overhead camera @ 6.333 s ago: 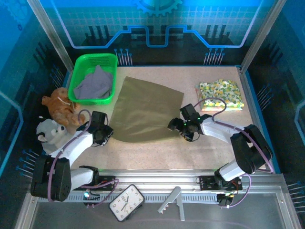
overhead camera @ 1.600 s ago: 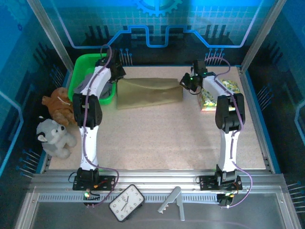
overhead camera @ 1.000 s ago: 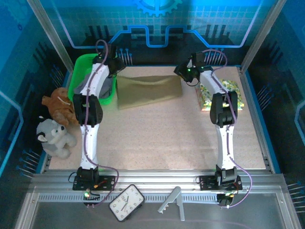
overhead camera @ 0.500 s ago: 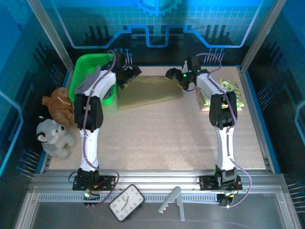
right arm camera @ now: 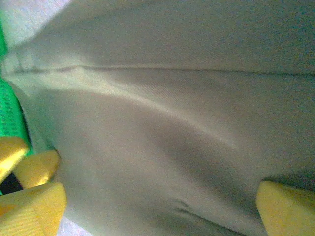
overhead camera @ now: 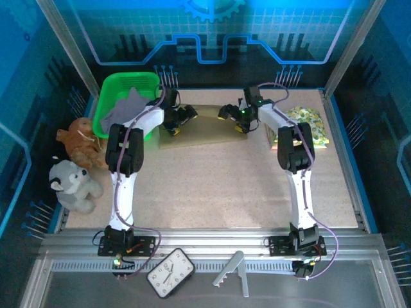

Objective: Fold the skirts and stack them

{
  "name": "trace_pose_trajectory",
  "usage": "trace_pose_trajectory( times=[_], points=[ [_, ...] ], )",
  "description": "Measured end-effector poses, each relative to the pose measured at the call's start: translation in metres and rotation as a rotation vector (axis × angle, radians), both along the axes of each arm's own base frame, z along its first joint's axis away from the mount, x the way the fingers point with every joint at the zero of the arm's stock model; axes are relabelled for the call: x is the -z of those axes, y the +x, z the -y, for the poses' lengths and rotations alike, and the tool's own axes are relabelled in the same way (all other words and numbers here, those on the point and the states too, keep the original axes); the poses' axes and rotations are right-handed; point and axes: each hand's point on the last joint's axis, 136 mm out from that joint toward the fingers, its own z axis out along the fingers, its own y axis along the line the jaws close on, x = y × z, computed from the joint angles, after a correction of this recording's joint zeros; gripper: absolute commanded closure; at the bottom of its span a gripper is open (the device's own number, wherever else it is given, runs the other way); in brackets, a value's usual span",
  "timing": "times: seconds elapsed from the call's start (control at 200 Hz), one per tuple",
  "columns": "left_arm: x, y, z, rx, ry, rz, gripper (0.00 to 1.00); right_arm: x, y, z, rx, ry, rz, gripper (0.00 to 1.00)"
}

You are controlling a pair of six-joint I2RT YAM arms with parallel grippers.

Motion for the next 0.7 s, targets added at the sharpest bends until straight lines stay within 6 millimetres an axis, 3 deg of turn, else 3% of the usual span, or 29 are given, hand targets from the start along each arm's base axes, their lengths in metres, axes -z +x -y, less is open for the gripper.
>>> trace_pose_trajectory(
  times=[0.125, 0.275, 0.355, 0.425, 0.555, 0.7],
  points=[
    [0.005, -0.046, 0.013, 0.05, -0.004, -0.008, 0.01, 0.002, -0.054, 0.012, 0.031, 0.005, -0.06, 0.0],
    [0.007, -0.13, 0.031, 0.118, -0.008, -0.056, 0.01, 0.004, -0.133, 0.022, 0.089, 0.01, -0.132, 0.0],
    [0.006, -0.169, 0.03, 0.125, -0.01, -0.093, 0.01, 0.002, -0.17, 0.02, 0.093, -0.003, -0.15, 0.0],
    [0.001, -0.189, 0.021, 0.115, 0.011, -0.117, 0.01, -0.007, -0.187, 0.019, 0.084, -0.016, -0.131, 0.0],
    [-0.022, -0.18, 0.007, 0.107, 0.093, -0.078, 0.01, -0.033, -0.175, 0.036, 0.079, -0.097, -0.003, 0.0],
    [-0.057, -0.131, -0.002, 0.143, 0.255, 0.016, 0.01, -0.051, -0.151, 0.06, -0.018, -0.228, 0.143, 0.11]
  ],
)
